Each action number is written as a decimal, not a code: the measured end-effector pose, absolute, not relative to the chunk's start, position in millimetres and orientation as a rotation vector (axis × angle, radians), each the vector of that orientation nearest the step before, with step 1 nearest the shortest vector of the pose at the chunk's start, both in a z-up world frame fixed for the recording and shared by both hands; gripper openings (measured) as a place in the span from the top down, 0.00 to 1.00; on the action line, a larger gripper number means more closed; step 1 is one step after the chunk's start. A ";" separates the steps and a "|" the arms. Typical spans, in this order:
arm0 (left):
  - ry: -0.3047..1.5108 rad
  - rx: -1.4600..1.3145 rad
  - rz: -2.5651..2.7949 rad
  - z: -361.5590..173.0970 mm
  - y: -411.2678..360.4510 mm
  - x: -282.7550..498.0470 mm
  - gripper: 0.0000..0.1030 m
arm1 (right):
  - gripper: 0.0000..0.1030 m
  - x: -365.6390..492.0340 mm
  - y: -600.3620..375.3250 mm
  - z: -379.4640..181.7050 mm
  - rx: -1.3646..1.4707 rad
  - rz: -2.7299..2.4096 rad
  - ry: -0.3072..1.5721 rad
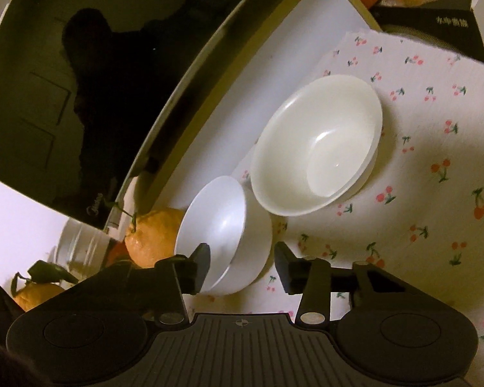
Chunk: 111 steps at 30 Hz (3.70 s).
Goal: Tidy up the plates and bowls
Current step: 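Lift the white bowl with both grippers and carry it across the tablecloth, then lower the bowl onto the tablecloth and open both grippers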
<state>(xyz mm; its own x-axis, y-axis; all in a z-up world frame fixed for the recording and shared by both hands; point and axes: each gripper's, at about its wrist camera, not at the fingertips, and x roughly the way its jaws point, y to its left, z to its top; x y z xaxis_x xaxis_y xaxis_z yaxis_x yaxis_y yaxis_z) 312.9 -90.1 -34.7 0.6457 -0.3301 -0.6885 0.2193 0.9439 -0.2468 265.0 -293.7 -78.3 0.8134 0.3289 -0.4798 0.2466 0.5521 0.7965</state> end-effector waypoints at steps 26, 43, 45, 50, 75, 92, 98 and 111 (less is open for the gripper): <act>0.802 -0.099 -0.295 -39.5 -99.0 317.4 0.94 | 0.78 269.2 -294.6 -85.2 1.029 0.045 0.638; 0.797 -0.121 -0.289 -4.3 -98.1 257.1 0.94 | 0.78 222.6 -300.9 -19.6 0.851 0.095 0.713; 0.810 -0.122 -0.292 -3.8 -103.7 246.0 0.94 | 0.78 210.7 -306.0 -15.6 0.835 0.092 0.744; 0.830 -0.128 -0.320 -3.7 -121.6 222.3 0.94 | 0.78 187.4 -324.0 -17.5 0.811 0.059 0.812; 0.922 -0.097 -0.400 -40.4 -188.2 186.9 0.92 | 0.78 158.2 -397.3 -43.9 0.807 -0.080 0.926; 0.910 -0.093 -0.415 -40.1 -189.3 185.7 0.92 | 0.76 162.2 -403.9 -50.7 0.823 -0.108 0.936; 0.892 -0.077 -0.420 -37.1 -189.9 183.5 0.89 | 0.71 161.3 -409.5 -47.7 0.846 -0.110 0.925; 0.800 -0.018 -0.401 -7.9 -169.4 169.0 0.49 | 0.28 157.5 -393.6 -13.9 0.748 -0.075 0.851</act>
